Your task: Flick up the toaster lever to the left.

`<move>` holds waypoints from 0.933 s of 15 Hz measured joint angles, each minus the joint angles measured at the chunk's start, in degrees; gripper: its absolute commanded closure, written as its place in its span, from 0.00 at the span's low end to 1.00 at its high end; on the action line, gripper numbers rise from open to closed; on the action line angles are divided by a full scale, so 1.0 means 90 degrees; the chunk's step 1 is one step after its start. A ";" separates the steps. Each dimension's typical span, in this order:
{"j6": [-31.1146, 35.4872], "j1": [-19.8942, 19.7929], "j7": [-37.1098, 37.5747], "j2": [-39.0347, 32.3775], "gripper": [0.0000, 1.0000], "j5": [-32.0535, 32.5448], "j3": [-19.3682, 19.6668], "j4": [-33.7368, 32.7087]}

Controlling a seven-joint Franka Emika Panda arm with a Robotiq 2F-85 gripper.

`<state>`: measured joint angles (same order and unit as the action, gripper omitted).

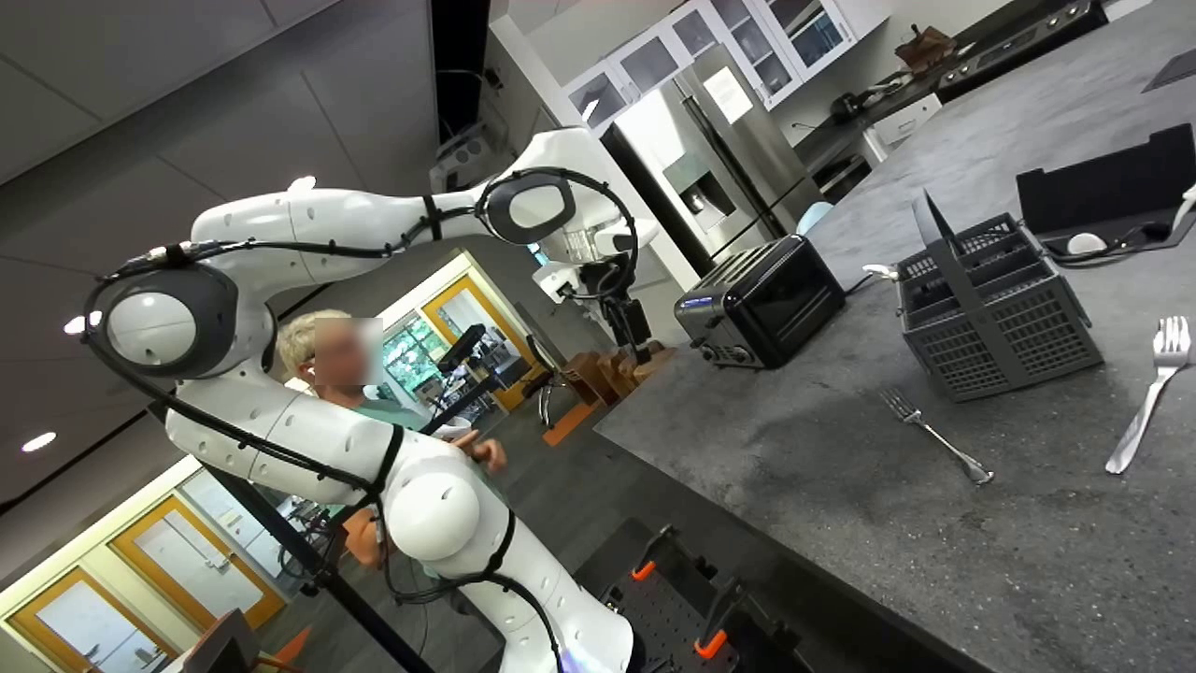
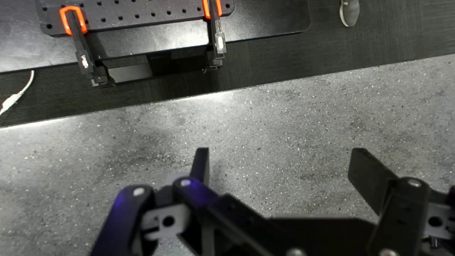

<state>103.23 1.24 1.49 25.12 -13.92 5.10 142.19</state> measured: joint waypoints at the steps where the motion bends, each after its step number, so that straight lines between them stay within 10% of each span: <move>1: 0.0000 0.0000 0.0000 0.0000 0.00 0.0000 0.0000 0.0000; 14: 0.1879 0.0762 0.1637 0.0007 0.00 -0.0692 -0.1952 0.0101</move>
<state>120.14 8.11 16.23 25.18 -20.15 -12.47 143.10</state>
